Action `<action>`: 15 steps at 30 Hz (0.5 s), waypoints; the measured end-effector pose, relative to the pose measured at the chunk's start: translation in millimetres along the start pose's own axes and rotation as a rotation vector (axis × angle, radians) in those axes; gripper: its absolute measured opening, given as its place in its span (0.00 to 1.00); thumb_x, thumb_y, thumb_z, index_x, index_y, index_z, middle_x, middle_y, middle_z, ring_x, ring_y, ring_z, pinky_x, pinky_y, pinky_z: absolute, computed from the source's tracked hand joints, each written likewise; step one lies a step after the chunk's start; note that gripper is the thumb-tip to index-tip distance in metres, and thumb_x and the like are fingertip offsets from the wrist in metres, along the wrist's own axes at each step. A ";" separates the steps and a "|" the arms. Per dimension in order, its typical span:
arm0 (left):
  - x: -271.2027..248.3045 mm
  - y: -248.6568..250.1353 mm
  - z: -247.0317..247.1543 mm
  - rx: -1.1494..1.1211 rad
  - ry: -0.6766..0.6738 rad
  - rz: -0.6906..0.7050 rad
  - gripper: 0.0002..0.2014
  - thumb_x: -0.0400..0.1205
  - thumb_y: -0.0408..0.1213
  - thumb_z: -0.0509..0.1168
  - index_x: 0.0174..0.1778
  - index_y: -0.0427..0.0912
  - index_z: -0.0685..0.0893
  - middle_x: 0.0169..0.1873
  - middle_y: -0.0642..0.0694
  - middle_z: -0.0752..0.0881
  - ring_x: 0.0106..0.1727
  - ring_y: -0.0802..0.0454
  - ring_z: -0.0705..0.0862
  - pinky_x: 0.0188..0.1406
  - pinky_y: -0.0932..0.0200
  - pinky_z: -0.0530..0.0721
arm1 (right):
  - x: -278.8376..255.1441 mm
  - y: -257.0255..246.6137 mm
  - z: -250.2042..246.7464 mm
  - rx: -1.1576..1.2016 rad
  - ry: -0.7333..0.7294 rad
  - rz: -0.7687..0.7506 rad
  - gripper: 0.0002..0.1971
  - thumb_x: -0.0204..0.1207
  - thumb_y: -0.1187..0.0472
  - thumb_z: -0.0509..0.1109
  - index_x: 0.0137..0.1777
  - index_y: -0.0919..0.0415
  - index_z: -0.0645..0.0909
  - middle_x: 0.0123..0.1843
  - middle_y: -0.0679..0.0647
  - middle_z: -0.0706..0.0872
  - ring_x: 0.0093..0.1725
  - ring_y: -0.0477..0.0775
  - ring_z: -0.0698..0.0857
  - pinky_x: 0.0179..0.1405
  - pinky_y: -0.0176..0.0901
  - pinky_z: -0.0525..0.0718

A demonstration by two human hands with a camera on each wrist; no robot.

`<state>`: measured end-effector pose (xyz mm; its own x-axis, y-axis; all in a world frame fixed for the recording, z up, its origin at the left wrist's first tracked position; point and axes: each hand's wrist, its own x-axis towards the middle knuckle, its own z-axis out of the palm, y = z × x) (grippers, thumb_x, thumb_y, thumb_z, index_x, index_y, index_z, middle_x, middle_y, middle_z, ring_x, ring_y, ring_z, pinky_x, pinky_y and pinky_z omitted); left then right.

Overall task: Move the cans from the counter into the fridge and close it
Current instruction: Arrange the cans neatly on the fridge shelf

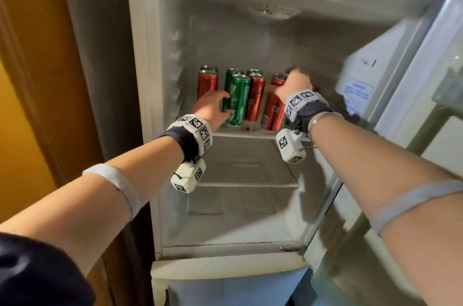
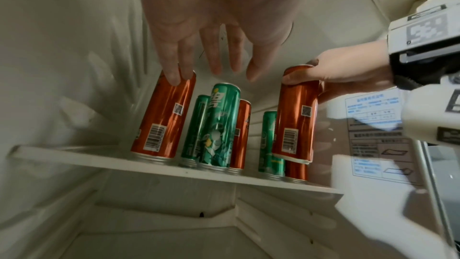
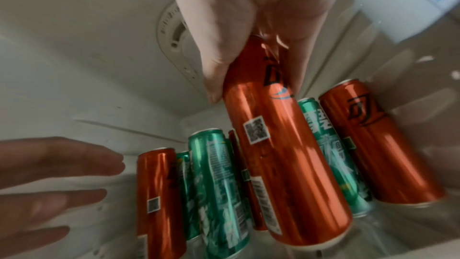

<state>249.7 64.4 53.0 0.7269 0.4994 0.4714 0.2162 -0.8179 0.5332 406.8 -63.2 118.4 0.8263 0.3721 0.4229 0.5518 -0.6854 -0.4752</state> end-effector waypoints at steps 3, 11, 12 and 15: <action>19.5 -7.9 2.9 0.025 0.010 -0.001 0.21 0.79 0.35 0.66 0.69 0.45 0.75 0.72 0.43 0.73 0.70 0.45 0.74 0.69 0.58 0.70 | 17.9 -0.4 13.3 0.006 -0.020 0.001 0.34 0.68 0.46 0.78 0.68 0.65 0.74 0.62 0.63 0.84 0.60 0.64 0.84 0.56 0.49 0.83; 56.2 -14.5 4.1 0.082 0.140 -0.045 0.23 0.76 0.27 0.65 0.67 0.44 0.76 0.75 0.43 0.66 0.71 0.41 0.74 0.72 0.53 0.73 | 50.4 2.9 23.7 -0.015 -0.109 -0.014 0.31 0.71 0.46 0.75 0.68 0.64 0.76 0.64 0.63 0.83 0.62 0.65 0.83 0.58 0.48 0.81; 60.2 -15.6 4.7 0.084 0.140 -0.056 0.23 0.76 0.27 0.65 0.68 0.44 0.75 0.76 0.43 0.65 0.72 0.41 0.72 0.74 0.51 0.72 | 51.8 5.0 24.5 -0.022 -0.113 -0.019 0.30 0.71 0.46 0.75 0.68 0.64 0.76 0.64 0.63 0.83 0.62 0.65 0.83 0.58 0.48 0.81; 70.4 -16.4 7.8 0.099 0.129 -0.079 0.26 0.76 0.29 0.66 0.71 0.46 0.71 0.76 0.42 0.64 0.74 0.40 0.70 0.75 0.46 0.70 | 54.5 10.9 26.9 -0.054 -0.137 -0.034 0.29 0.71 0.45 0.74 0.66 0.64 0.78 0.62 0.63 0.85 0.59 0.64 0.84 0.55 0.48 0.82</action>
<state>302.4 110.7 72.0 0.6169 0.5909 0.5199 0.3372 -0.7953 0.5038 461.0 -33.5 115.4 0.8171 0.4747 0.3269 0.5756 -0.7022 -0.4191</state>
